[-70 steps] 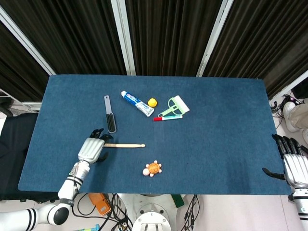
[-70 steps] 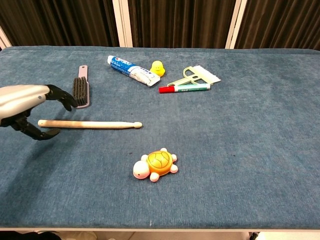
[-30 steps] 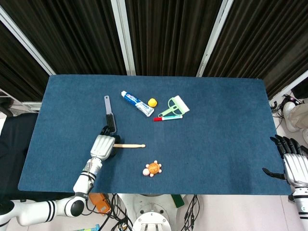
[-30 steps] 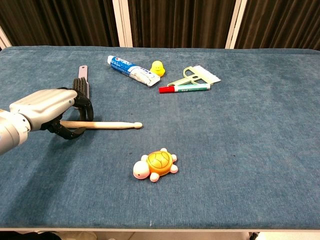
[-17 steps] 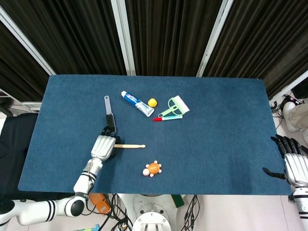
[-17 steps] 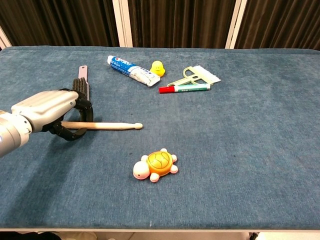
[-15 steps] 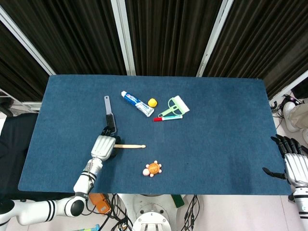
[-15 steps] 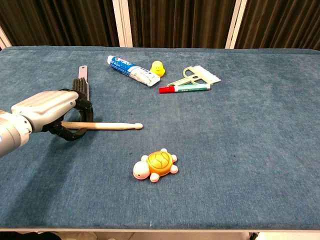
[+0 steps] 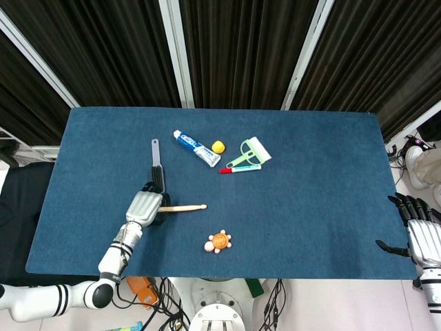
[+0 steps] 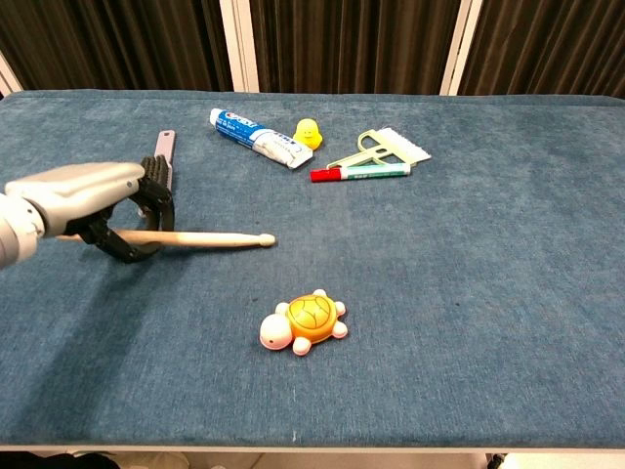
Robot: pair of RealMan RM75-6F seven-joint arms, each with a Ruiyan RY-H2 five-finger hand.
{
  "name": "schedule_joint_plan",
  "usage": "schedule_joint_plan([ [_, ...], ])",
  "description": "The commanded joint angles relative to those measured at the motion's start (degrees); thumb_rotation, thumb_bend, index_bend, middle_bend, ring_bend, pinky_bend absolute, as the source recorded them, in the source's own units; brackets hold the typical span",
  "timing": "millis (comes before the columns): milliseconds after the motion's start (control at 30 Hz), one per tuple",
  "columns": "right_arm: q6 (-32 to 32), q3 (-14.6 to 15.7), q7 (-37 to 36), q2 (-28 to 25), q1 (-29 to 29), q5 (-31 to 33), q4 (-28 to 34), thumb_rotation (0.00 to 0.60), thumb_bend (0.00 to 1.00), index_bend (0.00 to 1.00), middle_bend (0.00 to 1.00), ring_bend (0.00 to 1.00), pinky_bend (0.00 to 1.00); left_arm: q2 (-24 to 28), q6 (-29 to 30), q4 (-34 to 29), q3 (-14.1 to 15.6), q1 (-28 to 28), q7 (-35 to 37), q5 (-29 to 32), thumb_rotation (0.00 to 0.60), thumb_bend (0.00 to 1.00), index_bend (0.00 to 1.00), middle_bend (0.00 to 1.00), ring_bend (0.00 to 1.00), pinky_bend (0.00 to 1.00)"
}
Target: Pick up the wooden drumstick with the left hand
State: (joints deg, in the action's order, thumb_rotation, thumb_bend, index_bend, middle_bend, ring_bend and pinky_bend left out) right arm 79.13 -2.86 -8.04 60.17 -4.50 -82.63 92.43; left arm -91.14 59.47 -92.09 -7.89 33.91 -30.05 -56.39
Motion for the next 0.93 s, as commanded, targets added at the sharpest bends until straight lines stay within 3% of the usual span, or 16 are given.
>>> schedule_joint_plan([
  [33,-0.1,0.0,0.0,0.0,0.0,0.1,0.0,0.6,0.18,0.19,0.14,0.11,0.0,2.8,-0.2,-3.0,-1.1,0.5,0.1,1.1,0.6,0.44,0.56,0.57,0.24,0.11],
  [433,-0.1,-0.1,0.0,-0.1,0.1,0.4,0.2,0.6,0.18,0.19,0.14,0.11,0.0,21.1,-4.4,-16.8,-5.9,0.4,11.6,-0.7,0.6,0.44,0.56,0.57,0.24,0.11],
  [667,-0.1,-0.2,0.4,-0.1,0.1,0.6,0.4,0.6,0.18,0.19,0.14,0.11,0.0,32.0,-11.0,-21.7,-9.1,-1.1,29.8,-8.3,0.6,0.44,0.56,0.57,0.24,0.11],
  [933,0.0,-0.2,0.4,-0.2,0.2,0.6,0.5,0.6,0.18,0.19,0.13,0.11,0.0,38.6,-12.7,-24.3,-9.9,-2.5,44.4,-17.9,0.6,0.44,0.56,0.57,0.24,0.11],
])
